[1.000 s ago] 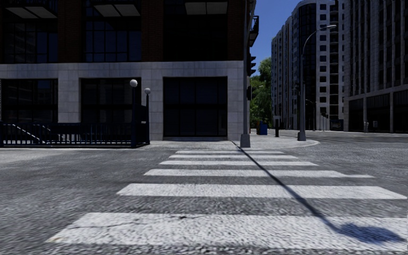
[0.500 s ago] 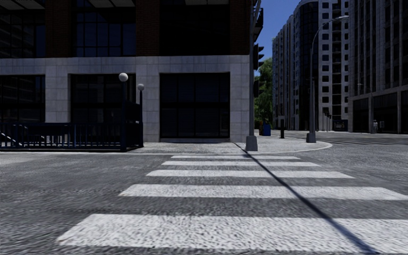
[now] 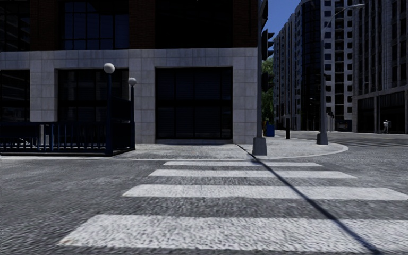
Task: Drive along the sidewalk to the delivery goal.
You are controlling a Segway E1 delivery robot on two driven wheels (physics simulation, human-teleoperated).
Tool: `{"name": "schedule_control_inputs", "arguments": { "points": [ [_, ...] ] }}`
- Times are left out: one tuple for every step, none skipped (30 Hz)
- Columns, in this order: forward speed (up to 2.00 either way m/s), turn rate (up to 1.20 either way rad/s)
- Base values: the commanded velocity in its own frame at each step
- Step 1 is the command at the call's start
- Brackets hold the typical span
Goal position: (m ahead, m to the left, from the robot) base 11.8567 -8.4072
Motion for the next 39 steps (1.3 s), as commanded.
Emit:
{"name": "schedule_control_inputs", "arguments": {
  "points": [
    [2.0,0.0],
    [2.0,0.0],
    [2.0,0.0],
    [2.0,0.0],
    [2.0,0.0],
    [2.0,0.0],
    [2.0,0.0],
    [2.0,0.0],
    [2.0,0.0],
    [2.0,0.0],
    [2.0,0.0],
    [2.0,0.0],
    [2.0,0.0],
    [2.0,0.0],
    [2.0,0.0],
    [2.0,0.0],
    [2.0,0.0],
    [1.98,0.0],
    [1.83,0.0],
    [1.71,0.0],
    [1.65,0.0],
    [1.63,0.0],
    [1.59,0.0],
    [1.56,0.0],
    [1.53,0.0],
    [1.52,0.0],
    [1.51,0.0],
    [1.51,0.0],
    [1.51,0.0],
    [1.51,-0.01],
    [1.51,-0.01],
    [1.51,-0.05],
    [1.47,-0.12],
    [1.4,-0.14],
    [1.34,-0.14],
    [1.29,-0.15],
    [1.24,-0.15],
    [1.23,-0.15],
    [1.23,-0.15]
  ]
}}
